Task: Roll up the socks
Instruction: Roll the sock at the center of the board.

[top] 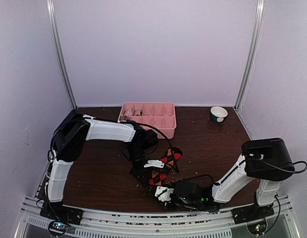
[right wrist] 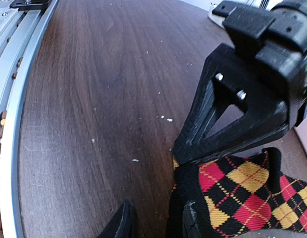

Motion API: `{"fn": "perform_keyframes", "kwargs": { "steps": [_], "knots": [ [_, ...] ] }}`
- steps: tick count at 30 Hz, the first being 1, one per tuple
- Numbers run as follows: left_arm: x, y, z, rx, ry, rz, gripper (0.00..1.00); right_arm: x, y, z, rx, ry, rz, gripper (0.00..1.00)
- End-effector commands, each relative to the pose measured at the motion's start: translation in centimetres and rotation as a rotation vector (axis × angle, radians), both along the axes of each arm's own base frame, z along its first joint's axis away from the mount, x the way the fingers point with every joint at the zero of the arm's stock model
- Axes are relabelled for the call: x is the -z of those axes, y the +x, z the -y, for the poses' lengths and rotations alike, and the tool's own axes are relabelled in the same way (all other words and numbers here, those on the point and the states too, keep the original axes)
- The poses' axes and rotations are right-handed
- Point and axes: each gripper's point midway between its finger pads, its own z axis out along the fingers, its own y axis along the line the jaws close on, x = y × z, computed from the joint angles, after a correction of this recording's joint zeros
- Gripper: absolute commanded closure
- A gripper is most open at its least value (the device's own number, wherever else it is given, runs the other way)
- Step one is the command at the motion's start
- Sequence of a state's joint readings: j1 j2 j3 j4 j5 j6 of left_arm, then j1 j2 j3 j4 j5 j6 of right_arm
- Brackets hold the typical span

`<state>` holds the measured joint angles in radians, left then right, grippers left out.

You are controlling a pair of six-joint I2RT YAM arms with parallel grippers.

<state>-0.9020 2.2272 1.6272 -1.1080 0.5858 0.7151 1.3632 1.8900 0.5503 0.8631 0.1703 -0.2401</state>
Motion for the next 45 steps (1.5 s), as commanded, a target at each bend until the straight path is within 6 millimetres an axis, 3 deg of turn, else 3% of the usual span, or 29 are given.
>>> {"fn": "perform_keyframes", "kwargs": {
  "steps": [1,11,16,20,24,30,33,34,37,38,39,45],
  "knots": [
    [0.9,0.2,-0.5,0.001,0.032,-0.005,1.00,0.9,0.4,0.0,0.005,-0.016,-0.028,0.68],
    [0.7,-0.1,-0.8,0.009,0.029,-0.010,1.00,2.1,1.4,0.7,0.043,-0.025,-0.086,0.74],
    [0.5,-0.3,-0.9,0.015,0.020,-0.013,1.00,2.9,1.8,1.1,0.057,-0.029,-0.148,0.86],
    [-0.1,-0.3,-0.6,0.018,-0.007,-0.002,1.00,3.3,1.8,1.4,0.054,-0.024,-0.190,0.88],
    [0.1,-0.2,-0.8,0.020,-0.002,0.003,1.00,3.8,1.7,1.2,0.046,-0.033,-0.243,1.00],
    [-0.5,0.2,-0.9,0.005,-0.045,0.065,0.96,3.7,0.8,1.5,0.019,0.005,-0.367,1.00],
    [-0.6,0.2,-1.2,0.010,-0.049,0.076,0.99,3.3,0.0,1.4,-0.013,0.020,-0.402,1.00],
    [-0.5,0.2,-1.3,0.013,-0.043,0.076,1.00,2.9,0.1,1.5,-0.009,0.031,-0.393,0.95],
    [0.1,0.2,-1.4,0.017,-0.014,0.060,1.00,1.6,0.7,2.2,0.020,0.060,-0.305,0.55],
    [0.3,0.2,-1.5,0.015,-0.005,0.056,1.00,1.0,0.9,2.5,0.032,0.063,-0.263,0.15],
    [0.3,0.2,-1.5,0.013,-0.002,0.051,1.00,0.8,1.1,2.7,0.041,0.053,-0.231,0.02],
    [0.3,0.4,-1.4,0.012,-0.003,0.052,1.00,0.2,1.4,4.2,0.102,-0.017,-0.103,0.00]
  ]
}}
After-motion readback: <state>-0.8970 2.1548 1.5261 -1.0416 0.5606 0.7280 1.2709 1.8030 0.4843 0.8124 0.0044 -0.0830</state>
